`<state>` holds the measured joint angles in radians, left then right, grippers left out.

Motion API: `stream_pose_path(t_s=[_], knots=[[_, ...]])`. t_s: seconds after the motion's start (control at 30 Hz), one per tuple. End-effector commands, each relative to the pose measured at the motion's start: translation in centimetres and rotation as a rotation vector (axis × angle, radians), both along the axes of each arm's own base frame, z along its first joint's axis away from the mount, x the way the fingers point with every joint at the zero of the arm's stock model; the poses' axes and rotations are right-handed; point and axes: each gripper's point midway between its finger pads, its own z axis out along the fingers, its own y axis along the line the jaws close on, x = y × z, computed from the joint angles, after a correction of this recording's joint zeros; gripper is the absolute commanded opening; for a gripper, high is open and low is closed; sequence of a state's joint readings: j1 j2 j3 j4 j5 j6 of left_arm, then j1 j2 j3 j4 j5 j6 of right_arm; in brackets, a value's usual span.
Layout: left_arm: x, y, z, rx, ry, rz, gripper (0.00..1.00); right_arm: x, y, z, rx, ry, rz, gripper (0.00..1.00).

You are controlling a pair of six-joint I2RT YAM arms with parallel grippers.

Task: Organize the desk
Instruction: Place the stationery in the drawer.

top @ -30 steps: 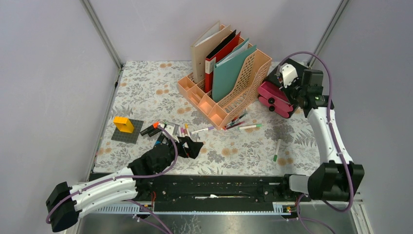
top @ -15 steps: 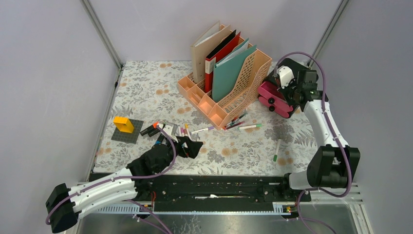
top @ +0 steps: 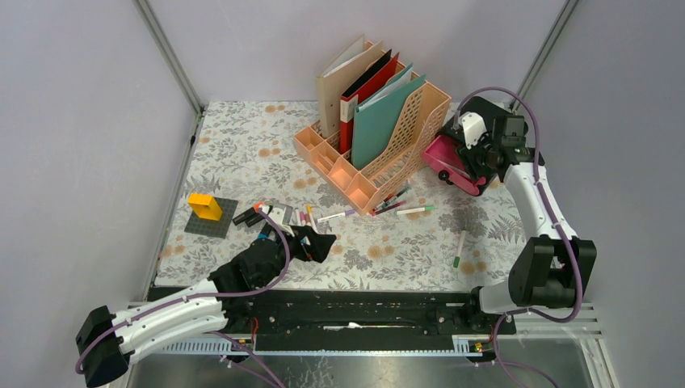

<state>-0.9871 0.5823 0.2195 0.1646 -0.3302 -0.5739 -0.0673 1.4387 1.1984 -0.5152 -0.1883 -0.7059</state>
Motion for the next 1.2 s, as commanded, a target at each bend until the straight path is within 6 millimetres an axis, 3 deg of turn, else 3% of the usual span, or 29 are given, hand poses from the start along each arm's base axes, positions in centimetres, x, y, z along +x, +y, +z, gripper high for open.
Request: stream_pose_path(t_s=[0.0,0.23,0.37,0.5,0.63,0.97,1.17], knots=[[0.2,0.1,0.7,-0.029,-0.016,0.013,0.99,-0.1,0.9,6.1,0.045,-0.143,0.02,0.56],[0.3,0.0,0.9,-0.037,-0.016,0.013,0.99,-3.0,3.3,11.2,0.143,-0.258,0.085,0.64],[0.3,0.0,0.9,-0.042,-0.018,0.013,0.99,-5.9,6.2,10.6,0.262,-0.243,0.185,0.77],[0.3,0.0,0.8,-0.042,-0.017,0.014,0.99,-10.1,9.2,7.7,0.358,-0.156,0.351,0.9],[0.3,0.3,0.7,-0.05,-0.017,0.026,0.99,-13.1,9.6,3.8,0.361,-0.065,0.401,0.93],[0.1,0.4,0.5,-0.076,-0.015,0.028,0.99,-17.8,4.9,-6.7,0.098,0.21,0.338,0.94],[0.1,0.3,0.2,-0.072,-0.01,0.025,0.99,-18.5,2.4,-11.4,-0.012,0.278,0.269,0.93]])
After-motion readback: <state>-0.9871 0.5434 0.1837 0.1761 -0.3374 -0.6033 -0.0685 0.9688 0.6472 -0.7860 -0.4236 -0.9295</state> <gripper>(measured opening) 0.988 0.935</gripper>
